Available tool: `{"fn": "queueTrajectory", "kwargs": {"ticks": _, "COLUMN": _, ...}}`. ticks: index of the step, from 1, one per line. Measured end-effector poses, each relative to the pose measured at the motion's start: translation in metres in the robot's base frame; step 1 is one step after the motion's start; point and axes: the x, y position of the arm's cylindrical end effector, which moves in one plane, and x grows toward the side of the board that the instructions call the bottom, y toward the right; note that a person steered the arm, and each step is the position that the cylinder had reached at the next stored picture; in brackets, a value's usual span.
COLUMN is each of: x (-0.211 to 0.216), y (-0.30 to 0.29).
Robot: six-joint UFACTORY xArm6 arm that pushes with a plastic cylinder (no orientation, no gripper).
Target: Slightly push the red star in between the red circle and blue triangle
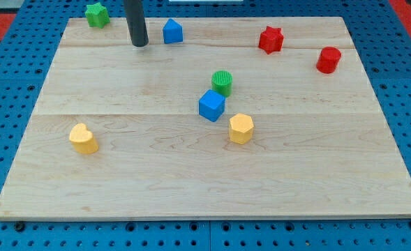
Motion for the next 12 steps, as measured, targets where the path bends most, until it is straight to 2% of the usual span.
{"fn": "queueTrajectory", "kwargs": {"ticks": 1, "x": 0.009, "y": 0.017}}
{"fn": "queueTrajectory", "kwargs": {"ticks": 2, "x": 0.014, "y": 0.073}}
{"fn": "queueTrajectory", "kwargs": {"ticks": 4, "x": -0.022, "y": 0.114}}
{"fn": "queueTrajectory", "kwargs": {"ticks": 6, "x": -0.026, "y": 0.134}}
{"fn": "queueTrajectory", "kwargs": {"ticks": 7, "x": -0.061, "y": 0.195}}
{"fn": "queueTrajectory", "kwargs": {"ticks": 8, "x": -0.068, "y": 0.27}}
{"fn": "queueTrajectory", "kwargs": {"ticks": 9, "x": -0.024, "y": 0.22}}
{"fn": "queueTrajectory", "kwargs": {"ticks": 10, "x": 0.022, "y": 0.134}}
{"fn": "queueTrajectory", "kwargs": {"ticks": 11, "x": 0.017, "y": 0.13}}
{"fn": "queueTrajectory", "kwargs": {"ticks": 12, "x": 0.0, "y": 0.167}}
